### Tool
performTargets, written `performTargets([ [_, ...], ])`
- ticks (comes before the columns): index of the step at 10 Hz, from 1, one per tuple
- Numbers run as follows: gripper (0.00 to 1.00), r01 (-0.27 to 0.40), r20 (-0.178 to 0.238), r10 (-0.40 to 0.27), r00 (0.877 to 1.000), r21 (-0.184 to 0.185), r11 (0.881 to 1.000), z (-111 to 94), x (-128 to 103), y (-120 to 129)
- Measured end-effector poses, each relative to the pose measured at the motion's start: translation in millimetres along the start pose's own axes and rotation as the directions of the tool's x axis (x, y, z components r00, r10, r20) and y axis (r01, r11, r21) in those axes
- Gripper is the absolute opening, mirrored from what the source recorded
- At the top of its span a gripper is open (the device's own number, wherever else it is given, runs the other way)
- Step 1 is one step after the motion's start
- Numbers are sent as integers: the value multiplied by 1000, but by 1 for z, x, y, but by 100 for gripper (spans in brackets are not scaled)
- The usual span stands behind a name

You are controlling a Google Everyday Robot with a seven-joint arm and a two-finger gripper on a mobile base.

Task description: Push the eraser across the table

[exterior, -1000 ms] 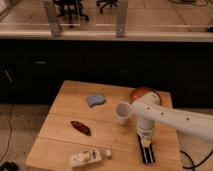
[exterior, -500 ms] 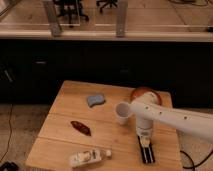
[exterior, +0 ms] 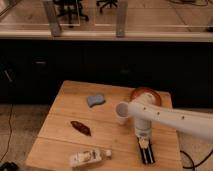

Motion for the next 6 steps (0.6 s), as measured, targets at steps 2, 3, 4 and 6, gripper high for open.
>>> performTargets([
  [2, 0, 3, -5, -3, 1000, -1, 1000, 1, 3, 0],
  [3, 0, 4, -8, -4, 1000, -6, 1000, 1, 5, 0],
  [4, 0, 4, -13, -4, 1000, -6, 1000, 1, 4, 0],
  [6, 0, 7, -19, -7, 1000, -10, 1000, 0, -8, 5],
])
